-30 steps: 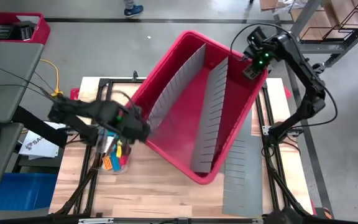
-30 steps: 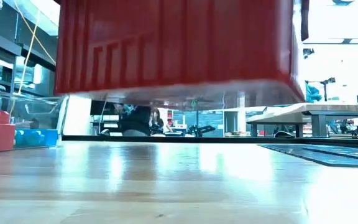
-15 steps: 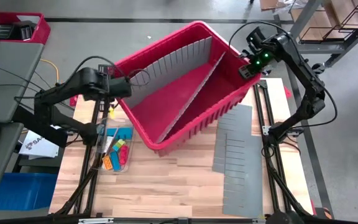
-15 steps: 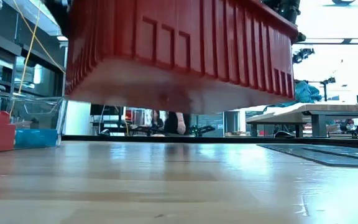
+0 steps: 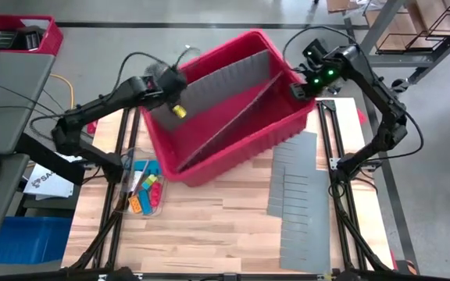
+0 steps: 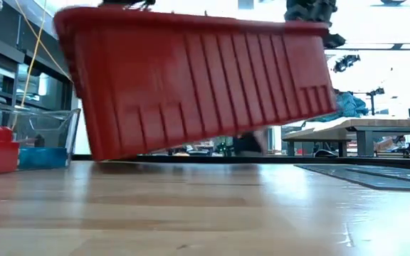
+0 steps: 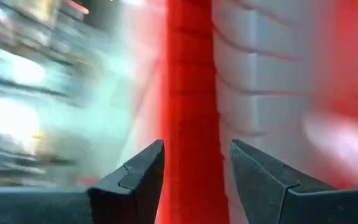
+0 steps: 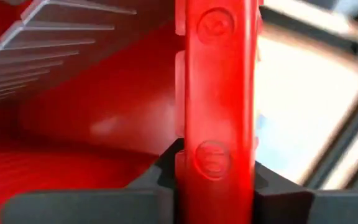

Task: Sort Items/Unsort Items

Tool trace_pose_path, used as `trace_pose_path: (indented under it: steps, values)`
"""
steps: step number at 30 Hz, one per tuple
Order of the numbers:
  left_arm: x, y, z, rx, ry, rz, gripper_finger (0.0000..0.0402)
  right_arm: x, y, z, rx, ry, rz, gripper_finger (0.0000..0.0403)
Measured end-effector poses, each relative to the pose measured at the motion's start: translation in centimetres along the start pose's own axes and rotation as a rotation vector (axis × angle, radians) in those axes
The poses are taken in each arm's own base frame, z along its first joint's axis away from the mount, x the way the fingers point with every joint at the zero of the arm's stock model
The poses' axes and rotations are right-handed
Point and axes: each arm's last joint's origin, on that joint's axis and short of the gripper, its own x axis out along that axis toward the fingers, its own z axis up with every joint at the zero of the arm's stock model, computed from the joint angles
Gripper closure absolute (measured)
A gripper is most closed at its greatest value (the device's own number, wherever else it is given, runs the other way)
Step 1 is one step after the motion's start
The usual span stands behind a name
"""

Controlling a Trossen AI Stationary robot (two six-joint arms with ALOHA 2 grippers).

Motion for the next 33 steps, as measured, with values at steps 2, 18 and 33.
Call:
trace_pose_path:
  steps: [2,18,33]
  values:
    - [0.6,0.0,-1.5,-0.039,0.114,-0.105,0.0227,0.2,0.3,0.1,-0.032,0.001,0.006,0.0309]
    - [-1.6,2.9,2.3,-0.408,-0.294,-0.294,0.0224,-1.5,1.9,-0.5,-0.095,-0.129,-0.155,0.0180]
    - [-9.8,0.8,2.8,-0.345,-0.670,-0.767,0.0276,1.6,5.2,-3.7,-0.468,0.075,-0.080,0.0397]
